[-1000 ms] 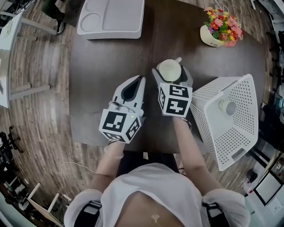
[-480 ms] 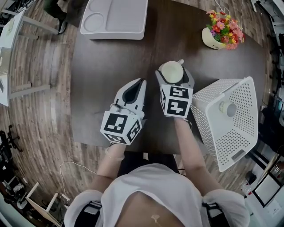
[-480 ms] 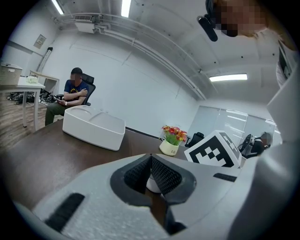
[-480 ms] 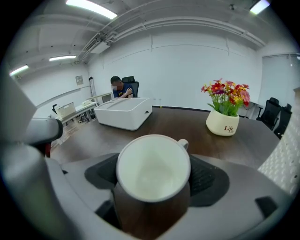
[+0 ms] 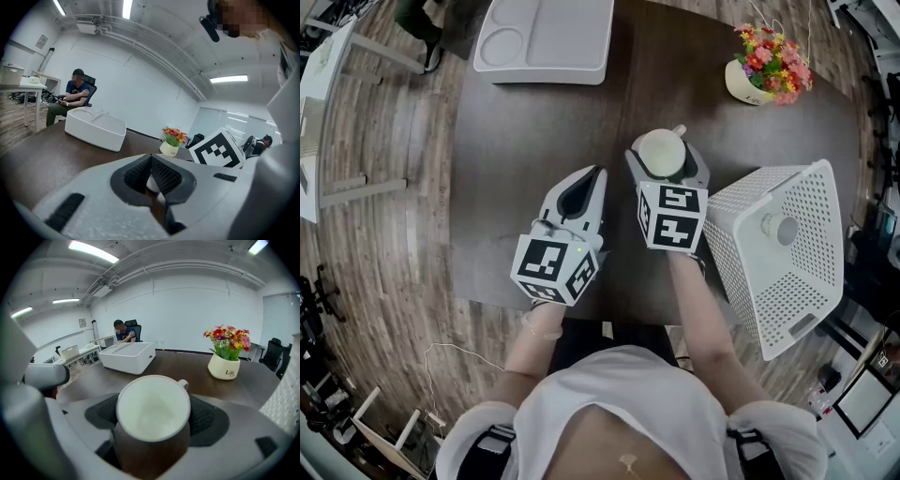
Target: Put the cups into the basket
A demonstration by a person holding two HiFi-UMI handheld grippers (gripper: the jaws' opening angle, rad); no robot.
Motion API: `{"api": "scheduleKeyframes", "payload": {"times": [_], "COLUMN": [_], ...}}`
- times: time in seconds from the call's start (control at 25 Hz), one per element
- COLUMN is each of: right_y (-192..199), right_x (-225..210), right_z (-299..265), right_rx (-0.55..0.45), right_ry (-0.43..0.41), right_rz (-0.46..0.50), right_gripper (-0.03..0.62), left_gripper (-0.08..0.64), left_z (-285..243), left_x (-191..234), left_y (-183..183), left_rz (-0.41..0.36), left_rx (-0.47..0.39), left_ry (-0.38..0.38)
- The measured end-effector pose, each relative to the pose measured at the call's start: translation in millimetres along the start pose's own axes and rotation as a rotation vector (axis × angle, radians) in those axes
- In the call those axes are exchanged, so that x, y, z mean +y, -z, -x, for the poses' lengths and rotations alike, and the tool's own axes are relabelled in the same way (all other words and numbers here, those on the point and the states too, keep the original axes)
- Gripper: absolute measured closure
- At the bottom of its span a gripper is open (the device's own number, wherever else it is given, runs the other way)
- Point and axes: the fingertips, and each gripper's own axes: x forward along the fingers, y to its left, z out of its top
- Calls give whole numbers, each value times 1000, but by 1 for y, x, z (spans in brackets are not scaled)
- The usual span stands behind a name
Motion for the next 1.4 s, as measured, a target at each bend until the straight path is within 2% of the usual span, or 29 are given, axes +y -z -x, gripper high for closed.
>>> {"api": "scheduleKeyframes", "payload": {"times": [0.48,0.92,1.4], "right_y": [-5,2,14], "right_x": [25,51,68], "right_z": [36,92,138], "right_rx": [-38,-58,-76], "right_ry": [-36,-71,-81], "right_rz": [11,18,49], "right_gripper": [158,158,158], "left_gripper": [551,551,551], "left_z": [26,60,93], "left_x": [-4,-32,-63], "left_y": [-13,-28,-28], "left_rz": [-19,-85,-110], "left_rx": [-31,-51,-77], "left_ry": [-4,35,79]}}
